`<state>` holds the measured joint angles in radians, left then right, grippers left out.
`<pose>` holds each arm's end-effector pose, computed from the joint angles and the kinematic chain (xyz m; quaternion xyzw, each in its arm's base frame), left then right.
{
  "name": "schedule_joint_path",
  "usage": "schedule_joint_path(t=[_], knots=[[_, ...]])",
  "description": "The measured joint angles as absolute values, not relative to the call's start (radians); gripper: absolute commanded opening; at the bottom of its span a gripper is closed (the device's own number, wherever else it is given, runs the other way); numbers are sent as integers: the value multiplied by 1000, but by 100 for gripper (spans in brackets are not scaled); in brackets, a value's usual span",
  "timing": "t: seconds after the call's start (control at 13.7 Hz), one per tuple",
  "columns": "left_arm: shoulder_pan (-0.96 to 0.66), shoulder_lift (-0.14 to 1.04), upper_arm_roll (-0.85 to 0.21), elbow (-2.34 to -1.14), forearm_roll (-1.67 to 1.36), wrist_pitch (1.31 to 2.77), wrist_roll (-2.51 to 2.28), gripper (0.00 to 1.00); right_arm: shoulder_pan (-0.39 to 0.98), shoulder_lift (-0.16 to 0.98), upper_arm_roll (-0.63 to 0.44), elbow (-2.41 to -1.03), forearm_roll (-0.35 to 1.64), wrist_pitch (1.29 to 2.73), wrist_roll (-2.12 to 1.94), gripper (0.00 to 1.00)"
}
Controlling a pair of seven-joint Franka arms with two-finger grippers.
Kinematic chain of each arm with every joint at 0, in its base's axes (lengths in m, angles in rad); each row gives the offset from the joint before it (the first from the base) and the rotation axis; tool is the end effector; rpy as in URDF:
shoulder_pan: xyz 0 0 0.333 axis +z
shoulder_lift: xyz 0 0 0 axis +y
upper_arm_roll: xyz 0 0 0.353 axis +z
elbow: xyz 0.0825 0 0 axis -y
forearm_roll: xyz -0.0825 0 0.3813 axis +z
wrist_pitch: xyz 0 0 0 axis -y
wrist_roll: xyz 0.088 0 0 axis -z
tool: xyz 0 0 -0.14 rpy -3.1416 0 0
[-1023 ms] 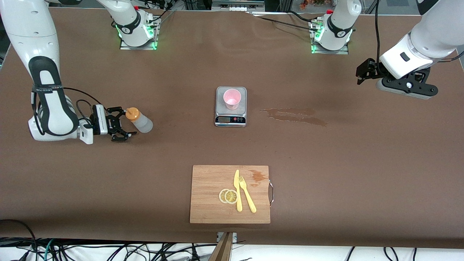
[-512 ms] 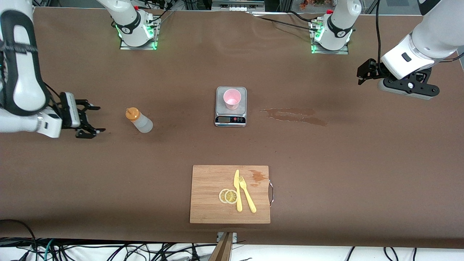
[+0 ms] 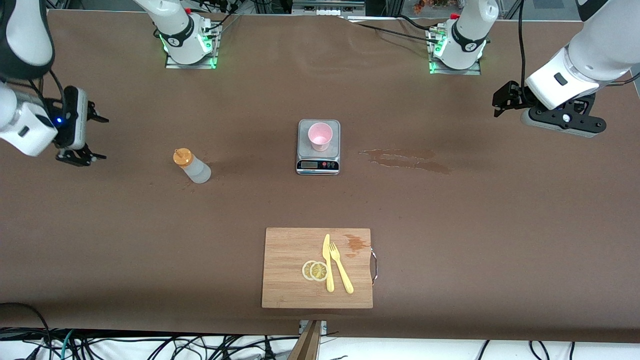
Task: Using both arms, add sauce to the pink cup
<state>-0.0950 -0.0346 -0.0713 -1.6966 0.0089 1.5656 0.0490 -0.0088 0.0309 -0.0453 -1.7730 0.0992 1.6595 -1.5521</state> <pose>0.5244 -0.0874 0.5882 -0.9930 0.1074 0.0478 0.0085 0.5504 -0.0165 0.5249 -0.7350 -0.6725 0.0153 0.0853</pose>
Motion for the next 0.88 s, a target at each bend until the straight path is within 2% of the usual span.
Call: schedule_joint_path(t=[0.29,0.88], knots=[[-82,-34,-68,-1697,9,1566,49,100,-9,-73,-17,-1780,53,1635,-1227,100],[-82,-34,-68,-1697,9,1556,49,100,-9,-125,17,-1782,51,1619,-559,100]])
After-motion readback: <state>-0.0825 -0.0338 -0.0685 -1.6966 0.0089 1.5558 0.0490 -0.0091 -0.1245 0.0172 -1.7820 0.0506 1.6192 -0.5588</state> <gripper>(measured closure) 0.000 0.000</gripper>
